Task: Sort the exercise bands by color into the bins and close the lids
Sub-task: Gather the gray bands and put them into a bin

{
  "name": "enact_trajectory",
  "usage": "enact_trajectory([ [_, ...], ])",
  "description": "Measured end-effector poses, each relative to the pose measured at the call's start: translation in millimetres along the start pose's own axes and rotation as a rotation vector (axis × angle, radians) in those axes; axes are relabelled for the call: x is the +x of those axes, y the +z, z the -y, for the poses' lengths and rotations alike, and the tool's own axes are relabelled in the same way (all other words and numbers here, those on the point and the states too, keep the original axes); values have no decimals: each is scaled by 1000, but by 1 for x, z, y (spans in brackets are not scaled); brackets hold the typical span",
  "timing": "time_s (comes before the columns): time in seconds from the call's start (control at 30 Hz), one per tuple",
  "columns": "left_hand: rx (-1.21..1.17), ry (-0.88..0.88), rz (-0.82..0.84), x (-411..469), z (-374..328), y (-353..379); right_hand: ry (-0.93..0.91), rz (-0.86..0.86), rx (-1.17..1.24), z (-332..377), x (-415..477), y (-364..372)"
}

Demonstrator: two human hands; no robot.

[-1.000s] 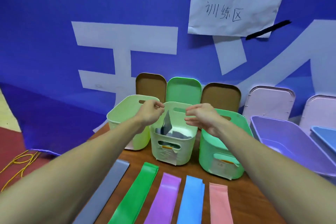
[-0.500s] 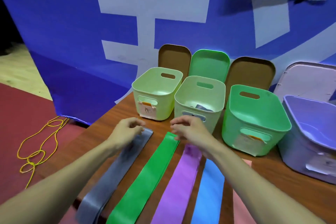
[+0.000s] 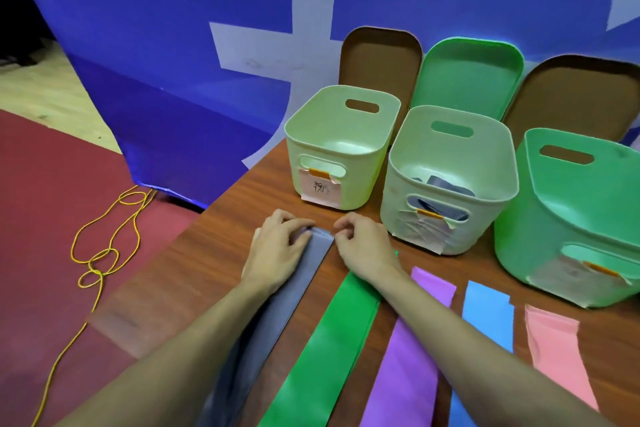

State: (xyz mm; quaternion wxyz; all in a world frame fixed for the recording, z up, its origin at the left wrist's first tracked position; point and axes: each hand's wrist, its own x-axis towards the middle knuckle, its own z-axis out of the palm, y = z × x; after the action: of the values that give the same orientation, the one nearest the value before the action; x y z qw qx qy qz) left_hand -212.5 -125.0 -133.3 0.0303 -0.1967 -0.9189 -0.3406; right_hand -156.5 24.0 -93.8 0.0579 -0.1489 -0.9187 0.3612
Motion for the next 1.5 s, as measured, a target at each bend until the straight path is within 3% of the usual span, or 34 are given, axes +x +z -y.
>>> enact_trajectory([
  [0.13, -85, 15, -44, -1, -2, -1, 41, -14, 66, -6, 7, 8],
  [0.3, -185, 9, -104, 0, 0, 2, 182, 36, 333, -13, 15, 5],
  [0.47, -297, -84, -141, -2, -2, -1, 195, 22, 207, -4, 14, 7],
  [0.63, -508, -207, -232, -3, -5, -8, 223, 27, -84, 12, 14, 18],
  [0.77, -608, -307, -145, 0, -8, -15, 193, 112, -128, 24, 6, 15],
  [0.87, -587, -307, -35, 1, -7, -32, 117, 111, -25, 28, -8, 4],
  [0.97, -436, -168, -30, -3, -17, -63, 23, 129, 155, 29, -25, -15],
  [1.2, -463, 10, 32, -27, -82, -142, 76, 168, 685, 69, -53, -81],
  [1.37, -467, 77, -94, -34, -131, -175, -38, 162, 973, 102, -71, -139],
  [1.5, -574, 130, -203, -12, -170, -192, -171, 18, 1092, 122, -70, -193],
])
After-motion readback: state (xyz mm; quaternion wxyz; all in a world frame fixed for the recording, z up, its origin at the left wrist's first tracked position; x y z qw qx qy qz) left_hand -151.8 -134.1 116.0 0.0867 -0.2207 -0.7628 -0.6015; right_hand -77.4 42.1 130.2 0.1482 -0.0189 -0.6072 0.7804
